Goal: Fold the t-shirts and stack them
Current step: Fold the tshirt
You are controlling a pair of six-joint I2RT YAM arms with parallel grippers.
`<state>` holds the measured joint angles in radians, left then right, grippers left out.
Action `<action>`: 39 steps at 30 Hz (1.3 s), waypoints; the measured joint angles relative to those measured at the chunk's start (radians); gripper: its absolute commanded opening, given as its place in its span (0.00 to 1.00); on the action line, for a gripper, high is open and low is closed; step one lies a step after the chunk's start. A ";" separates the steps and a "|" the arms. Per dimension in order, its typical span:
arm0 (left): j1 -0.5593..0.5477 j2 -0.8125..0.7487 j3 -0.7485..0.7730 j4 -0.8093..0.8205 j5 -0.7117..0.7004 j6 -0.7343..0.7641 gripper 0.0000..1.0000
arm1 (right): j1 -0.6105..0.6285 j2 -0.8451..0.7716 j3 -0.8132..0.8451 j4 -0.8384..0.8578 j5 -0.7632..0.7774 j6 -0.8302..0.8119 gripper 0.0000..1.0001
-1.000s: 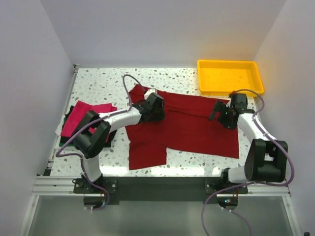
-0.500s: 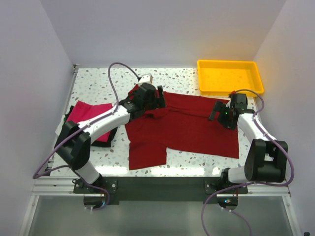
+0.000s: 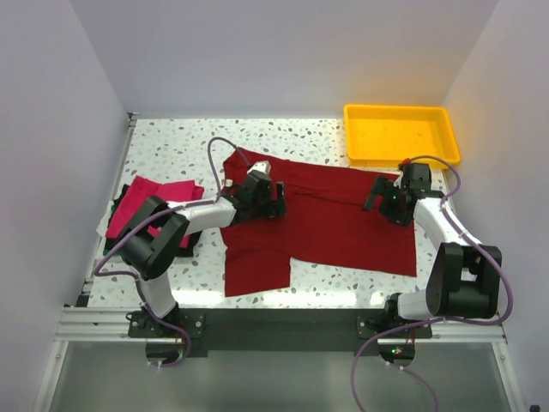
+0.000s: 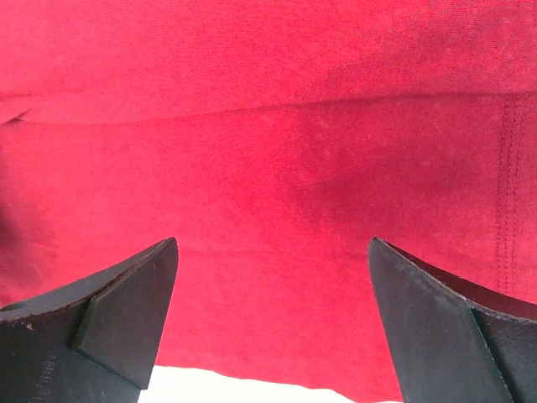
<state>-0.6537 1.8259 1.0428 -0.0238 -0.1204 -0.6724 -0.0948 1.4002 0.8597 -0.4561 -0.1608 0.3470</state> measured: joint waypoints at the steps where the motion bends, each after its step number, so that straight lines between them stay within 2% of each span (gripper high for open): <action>1: -0.003 -0.018 -0.021 0.010 0.006 -0.001 1.00 | 0.000 0.000 0.000 0.000 0.000 0.000 0.99; 10: -0.010 -0.135 -0.145 -0.019 -0.024 -0.005 1.00 | 0.000 0.000 0.000 0.000 0.000 0.000 0.99; 19: -0.010 -0.221 -0.086 -0.028 0.006 0.025 1.00 | 0.000 0.000 0.000 0.000 -0.014 0.000 0.99; 26: -0.011 -0.098 0.041 0.051 0.086 0.029 1.00 | 0.000 0.000 0.000 -0.001 -0.014 0.000 0.99; 32: -0.018 0.014 0.044 0.043 0.113 0.027 1.00 | 0.000 0.000 0.000 -0.001 -0.013 0.000 0.99; 39: -0.026 0.035 0.024 0.068 0.116 0.026 1.00 | 0.000 0.003 0.000 -0.003 -0.003 0.002 0.99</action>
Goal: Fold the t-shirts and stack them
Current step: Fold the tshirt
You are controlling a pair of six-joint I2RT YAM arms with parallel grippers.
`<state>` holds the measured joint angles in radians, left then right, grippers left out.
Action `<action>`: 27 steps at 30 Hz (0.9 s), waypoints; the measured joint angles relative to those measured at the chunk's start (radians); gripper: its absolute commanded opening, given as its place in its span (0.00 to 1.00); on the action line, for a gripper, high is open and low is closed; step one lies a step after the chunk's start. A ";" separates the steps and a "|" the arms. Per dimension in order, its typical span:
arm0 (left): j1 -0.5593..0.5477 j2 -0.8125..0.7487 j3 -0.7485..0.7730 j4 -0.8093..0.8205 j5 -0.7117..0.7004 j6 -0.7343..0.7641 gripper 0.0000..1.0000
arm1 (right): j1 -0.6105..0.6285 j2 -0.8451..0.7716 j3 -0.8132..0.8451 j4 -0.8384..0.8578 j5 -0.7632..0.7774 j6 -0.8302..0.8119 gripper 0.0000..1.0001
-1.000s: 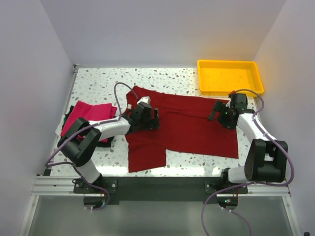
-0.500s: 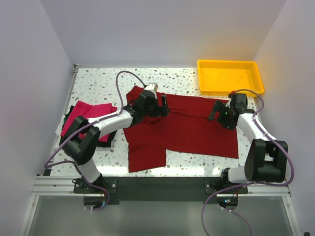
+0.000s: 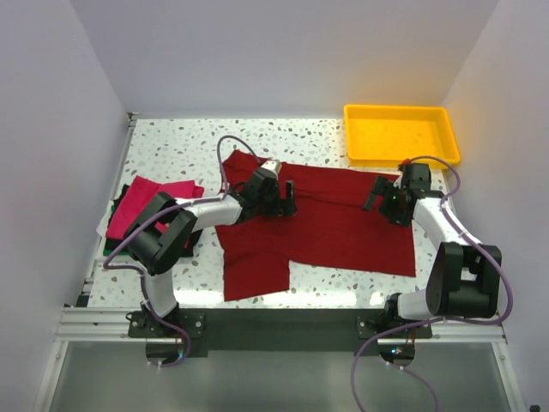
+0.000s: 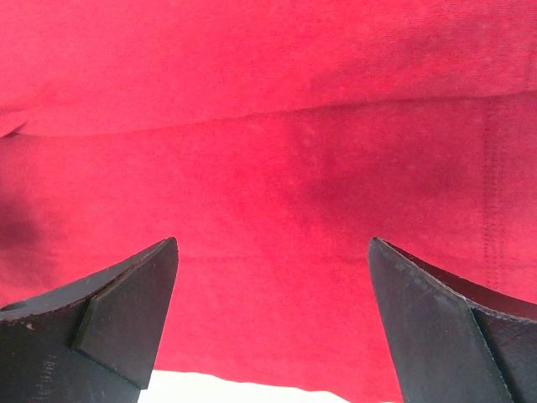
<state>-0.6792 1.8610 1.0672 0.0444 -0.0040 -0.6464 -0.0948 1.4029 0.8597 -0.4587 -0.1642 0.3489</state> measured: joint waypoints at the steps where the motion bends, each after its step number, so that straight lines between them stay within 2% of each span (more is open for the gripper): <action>1: -0.002 0.000 0.000 0.001 0.000 0.001 1.00 | 0.000 0.000 0.000 0.000 0.008 0.002 0.99; 7: -0.012 -0.029 -0.003 -0.027 -0.001 0.014 1.00 | 0.000 0.031 0.017 -0.005 0.029 0.010 0.99; 14: -0.006 -0.156 0.027 -0.096 -0.053 0.053 1.00 | 0.000 0.140 0.138 0.018 0.042 0.000 0.99; 19: 0.086 -0.151 0.086 -0.092 -0.052 0.065 1.00 | 0.000 0.264 0.235 0.043 0.051 -0.020 0.99; 24: 0.197 -0.061 0.124 -0.082 -0.044 0.066 1.00 | 0.000 0.372 0.282 0.049 0.071 -0.046 0.99; 27: 0.222 -0.007 0.127 -0.085 -0.045 0.066 1.00 | 0.000 0.429 0.307 0.047 0.094 -0.060 0.99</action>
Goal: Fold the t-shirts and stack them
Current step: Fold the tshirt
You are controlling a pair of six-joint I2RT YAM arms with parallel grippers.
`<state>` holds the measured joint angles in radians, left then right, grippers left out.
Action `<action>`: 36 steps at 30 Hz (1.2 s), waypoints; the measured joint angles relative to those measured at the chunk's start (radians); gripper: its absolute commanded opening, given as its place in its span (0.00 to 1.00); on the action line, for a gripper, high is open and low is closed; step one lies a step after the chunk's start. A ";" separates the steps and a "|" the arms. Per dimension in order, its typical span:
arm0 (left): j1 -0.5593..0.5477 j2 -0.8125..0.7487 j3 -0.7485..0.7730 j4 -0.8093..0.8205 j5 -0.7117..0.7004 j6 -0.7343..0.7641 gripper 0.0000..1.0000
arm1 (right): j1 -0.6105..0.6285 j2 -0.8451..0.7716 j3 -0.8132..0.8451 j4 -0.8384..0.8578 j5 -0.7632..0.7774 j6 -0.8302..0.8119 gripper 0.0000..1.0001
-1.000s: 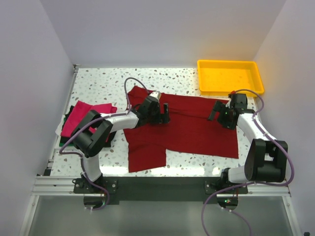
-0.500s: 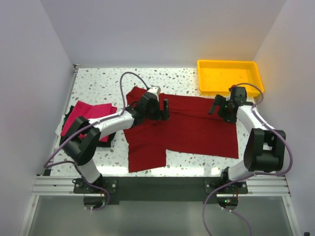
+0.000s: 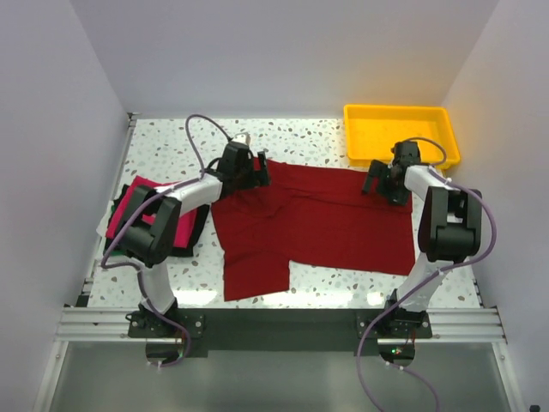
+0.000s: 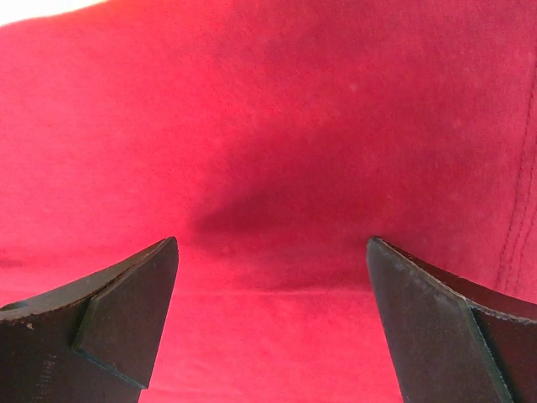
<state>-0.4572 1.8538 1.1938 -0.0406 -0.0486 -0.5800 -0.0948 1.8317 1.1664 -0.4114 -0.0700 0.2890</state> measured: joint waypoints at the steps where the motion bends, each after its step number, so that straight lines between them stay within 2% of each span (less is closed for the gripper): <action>1: 0.001 0.016 0.000 0.000 0.000 0.001 1.00 | 0.000 0.009 0.014 -0.006 0.001 -0.004 0.99; 14: 0.001 0.142 0.077 0.002 -0.016 0.002 1.00 | -0.004 0.102 0.125 0.016 0.033 -0.061 0.99; 23: 0.004 0.135 0.094 -0.032 -0.011 0.002 1.00 | -0.005 0.092 0.121 0.009 0.033 -0.069 0.99; 27: 0.002 0.037 0.056 -0.068 -0.013 0.001 1.00 | -0.005 -0.005 0.043 -0.012 0.029 -0.053 0.99; 31: -0.028 -0.190 -0.060 -0.095 -0.061 -0.003 1.00 | -0.006 -0.195 -0.053 -0.040 0.026 -0.019 0.99; 36: -0.162 -0.462 -0.192 -0.170 -0.171 -0.035 1.00 | -0.008 -0.427 -0.167 -0.041 0.006 0.034 0.99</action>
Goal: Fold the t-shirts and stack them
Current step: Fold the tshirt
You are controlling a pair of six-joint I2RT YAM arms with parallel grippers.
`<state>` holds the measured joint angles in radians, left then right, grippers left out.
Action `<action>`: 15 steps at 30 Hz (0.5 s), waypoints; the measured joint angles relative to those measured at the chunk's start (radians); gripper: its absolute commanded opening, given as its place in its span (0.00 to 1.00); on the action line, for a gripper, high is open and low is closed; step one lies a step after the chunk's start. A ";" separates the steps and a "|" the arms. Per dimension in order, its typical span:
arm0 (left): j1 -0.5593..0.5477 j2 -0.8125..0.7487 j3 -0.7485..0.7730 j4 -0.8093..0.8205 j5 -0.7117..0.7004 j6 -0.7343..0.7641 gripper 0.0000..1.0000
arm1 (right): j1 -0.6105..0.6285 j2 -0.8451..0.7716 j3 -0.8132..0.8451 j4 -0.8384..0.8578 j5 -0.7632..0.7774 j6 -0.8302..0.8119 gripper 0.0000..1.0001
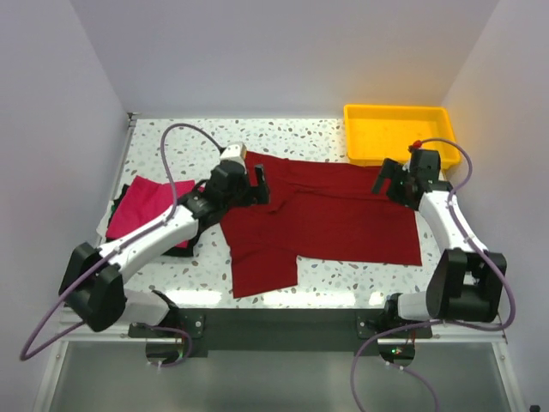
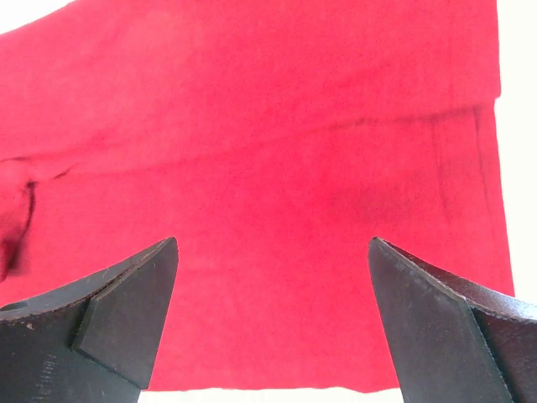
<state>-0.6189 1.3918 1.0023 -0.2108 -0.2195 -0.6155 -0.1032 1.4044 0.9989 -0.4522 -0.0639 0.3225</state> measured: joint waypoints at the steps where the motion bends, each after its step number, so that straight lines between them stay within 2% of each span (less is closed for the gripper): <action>1: -0.031 -0.047 -0.034 -0.014 -0.013 -0.016 1.00 | 0.000 -0.037 -0.025 -0.006 -0.006 0.009 0.99; 8: -0.145 -0.326 -0.340 -0.222 -0.040 -0.181 1.00 | -0.001 -0.174 -0.121 -0.051 -0.007 0.040 0.99; 15: -0.263 -0.403 -0.466 -0.391 0.016 -0.327 1.00 | -0.001 -0.200 -0.125 -0.065 -0.001 0.041 0.98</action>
<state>-0.8818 0.9886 0.5365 -0.6022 -0.2039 -0.9428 -0.1040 1.2041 0.8742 -0.5175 -0.0650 0.3637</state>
